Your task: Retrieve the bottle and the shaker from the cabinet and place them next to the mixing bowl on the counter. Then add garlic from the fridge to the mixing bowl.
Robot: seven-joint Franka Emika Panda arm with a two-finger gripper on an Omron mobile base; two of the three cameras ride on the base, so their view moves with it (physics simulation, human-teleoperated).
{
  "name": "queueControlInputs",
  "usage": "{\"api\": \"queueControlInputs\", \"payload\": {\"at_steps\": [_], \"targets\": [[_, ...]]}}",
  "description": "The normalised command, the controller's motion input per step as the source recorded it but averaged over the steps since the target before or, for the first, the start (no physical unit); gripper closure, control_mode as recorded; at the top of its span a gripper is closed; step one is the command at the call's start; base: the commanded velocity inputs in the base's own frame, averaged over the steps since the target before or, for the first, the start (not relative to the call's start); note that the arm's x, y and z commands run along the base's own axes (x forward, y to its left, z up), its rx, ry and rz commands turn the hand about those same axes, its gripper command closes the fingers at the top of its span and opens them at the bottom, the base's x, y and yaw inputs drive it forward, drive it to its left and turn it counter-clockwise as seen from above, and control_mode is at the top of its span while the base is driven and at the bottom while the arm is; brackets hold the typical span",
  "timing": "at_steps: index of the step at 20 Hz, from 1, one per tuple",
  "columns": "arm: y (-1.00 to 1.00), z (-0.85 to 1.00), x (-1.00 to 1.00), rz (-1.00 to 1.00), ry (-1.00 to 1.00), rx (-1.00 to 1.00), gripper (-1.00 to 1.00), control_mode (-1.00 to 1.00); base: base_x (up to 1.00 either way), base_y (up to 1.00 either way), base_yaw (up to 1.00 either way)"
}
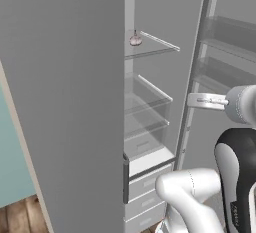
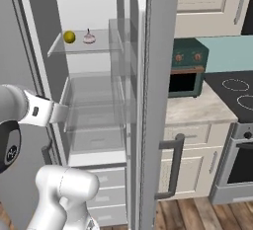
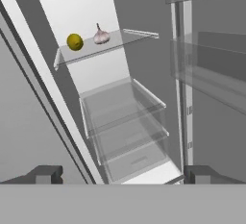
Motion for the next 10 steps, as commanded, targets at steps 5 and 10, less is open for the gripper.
{"api": "queueControlInputs", "payload": {"at_steps": [5,10], "targets": [[0.00,0.00,0.00,0.00,0.00,0.00,-1.00,1.00,0.21,0.00,0.00],[0.00,0.00,0.00,0.00,0.00,0.00,-1.00,1.00,0.00,0.00,0.00]]}}
